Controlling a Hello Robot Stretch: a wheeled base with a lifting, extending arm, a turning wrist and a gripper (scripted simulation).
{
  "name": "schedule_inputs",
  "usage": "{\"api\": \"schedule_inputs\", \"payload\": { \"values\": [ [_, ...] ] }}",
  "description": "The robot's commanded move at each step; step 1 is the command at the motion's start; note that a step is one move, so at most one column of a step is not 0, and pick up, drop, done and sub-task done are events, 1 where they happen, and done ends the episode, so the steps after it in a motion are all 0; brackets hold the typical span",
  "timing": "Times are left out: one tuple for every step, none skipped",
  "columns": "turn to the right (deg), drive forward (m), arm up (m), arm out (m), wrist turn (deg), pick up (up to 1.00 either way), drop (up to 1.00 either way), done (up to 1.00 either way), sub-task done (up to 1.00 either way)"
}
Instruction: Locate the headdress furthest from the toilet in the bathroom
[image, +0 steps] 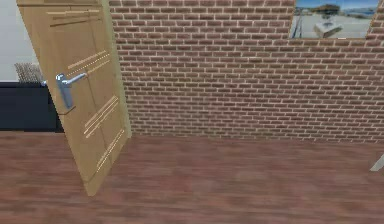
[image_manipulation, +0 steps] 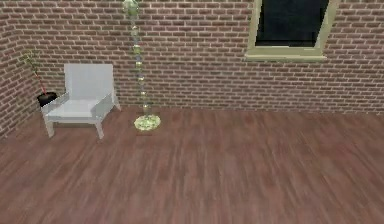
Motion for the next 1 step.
{"api": "schedule_inputs", "payload": {
  "values": [
    [-15.0,0.00,0.00,0.00,0.0,0.00,0.00,0.00,0.00]
  ]
}}
